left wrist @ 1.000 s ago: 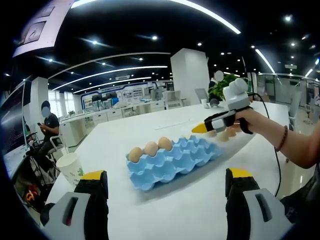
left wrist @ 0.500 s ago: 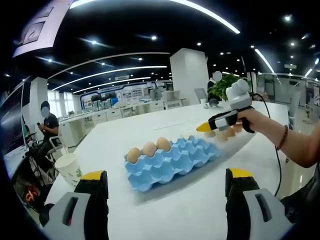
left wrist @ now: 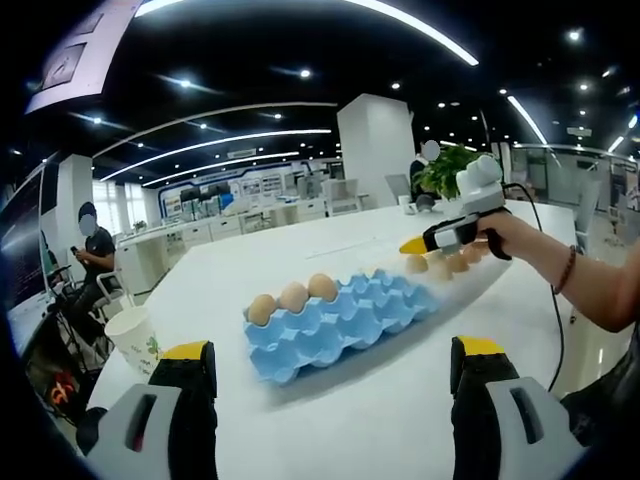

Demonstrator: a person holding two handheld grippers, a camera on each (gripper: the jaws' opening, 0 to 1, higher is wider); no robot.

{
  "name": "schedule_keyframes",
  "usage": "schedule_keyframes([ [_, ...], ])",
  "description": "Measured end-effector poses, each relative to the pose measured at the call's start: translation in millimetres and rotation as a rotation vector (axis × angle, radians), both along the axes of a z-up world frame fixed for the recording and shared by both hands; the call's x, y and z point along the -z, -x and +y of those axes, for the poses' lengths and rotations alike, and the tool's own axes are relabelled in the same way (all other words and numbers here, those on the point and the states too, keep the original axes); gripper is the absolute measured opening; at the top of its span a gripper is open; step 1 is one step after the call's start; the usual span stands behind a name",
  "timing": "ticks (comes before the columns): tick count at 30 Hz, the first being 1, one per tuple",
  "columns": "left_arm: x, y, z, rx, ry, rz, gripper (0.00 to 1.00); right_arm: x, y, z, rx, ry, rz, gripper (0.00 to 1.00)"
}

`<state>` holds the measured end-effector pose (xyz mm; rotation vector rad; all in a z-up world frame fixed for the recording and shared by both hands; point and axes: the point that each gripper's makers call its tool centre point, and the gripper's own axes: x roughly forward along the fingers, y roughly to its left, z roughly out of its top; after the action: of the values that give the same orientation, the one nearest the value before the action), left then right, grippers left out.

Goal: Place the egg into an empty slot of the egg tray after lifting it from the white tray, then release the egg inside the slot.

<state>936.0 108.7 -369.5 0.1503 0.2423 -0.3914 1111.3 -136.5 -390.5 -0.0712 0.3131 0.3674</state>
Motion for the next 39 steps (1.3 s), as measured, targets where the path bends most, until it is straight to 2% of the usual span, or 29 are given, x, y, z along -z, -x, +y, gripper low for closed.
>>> schedule_keyframes([
  [15, -0.8, -0.4, -4.6, 0.003, -0.001, -0.001, 0.99, 0.7, -0.1, -23.9, 0.044, -0.012, 0.012, 0.67],
  [39, 0.6, -1.2, -6.2, 0.007, -0.014, 0.006, 0.99, 4.3, -2.2, -62.4, 0.102, 0.014, 0.02, 0.64],
])
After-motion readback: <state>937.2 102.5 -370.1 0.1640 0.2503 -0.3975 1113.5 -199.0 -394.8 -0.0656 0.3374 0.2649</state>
